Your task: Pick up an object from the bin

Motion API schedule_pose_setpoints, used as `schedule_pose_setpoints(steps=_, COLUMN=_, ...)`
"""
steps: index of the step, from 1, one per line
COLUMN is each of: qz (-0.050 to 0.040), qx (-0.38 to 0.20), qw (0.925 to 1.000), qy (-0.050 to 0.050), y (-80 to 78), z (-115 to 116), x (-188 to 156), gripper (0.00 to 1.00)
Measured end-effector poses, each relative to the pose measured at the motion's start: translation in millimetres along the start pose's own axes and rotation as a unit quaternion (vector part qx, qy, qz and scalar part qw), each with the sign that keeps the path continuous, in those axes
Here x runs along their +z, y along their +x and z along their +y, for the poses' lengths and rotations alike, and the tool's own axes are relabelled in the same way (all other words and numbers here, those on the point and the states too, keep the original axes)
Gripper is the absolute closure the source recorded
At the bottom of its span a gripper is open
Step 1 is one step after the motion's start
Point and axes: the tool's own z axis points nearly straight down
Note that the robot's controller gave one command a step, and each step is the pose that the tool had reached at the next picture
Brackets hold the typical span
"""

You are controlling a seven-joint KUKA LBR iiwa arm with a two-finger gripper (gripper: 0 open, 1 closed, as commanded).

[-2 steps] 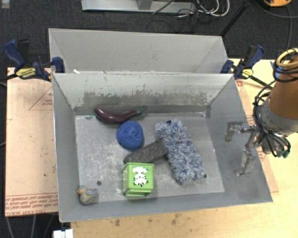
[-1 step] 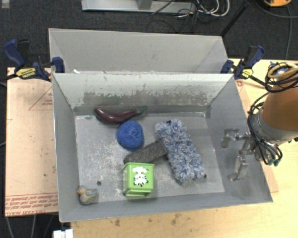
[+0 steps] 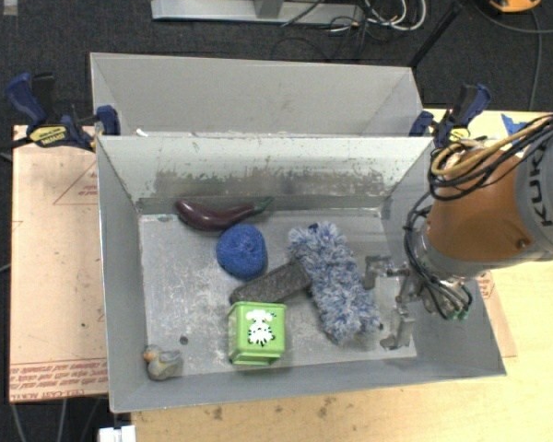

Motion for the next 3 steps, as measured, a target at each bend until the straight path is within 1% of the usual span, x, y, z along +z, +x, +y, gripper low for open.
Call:
schedule_pose_setpoints(steps=1, qz=0.0002, qx=-0.046, qw=0.9989, qy=-0.002, y=-16.9, z=18, x=23, gripper=0.0)
schedule_pose_setpoints(steps=2, qz=0.0, qx=-0.072, qw=0.9974, qy=0.001, y=-18.9, z=18, x=35, gripper=0.0)
schedule_pose_setpoints(steps=3, qz=-0.0024, qx=-0.095, qw=0.9955, qy=-0.001, y=-23.1, z=54, x=46, gripper=1.0)
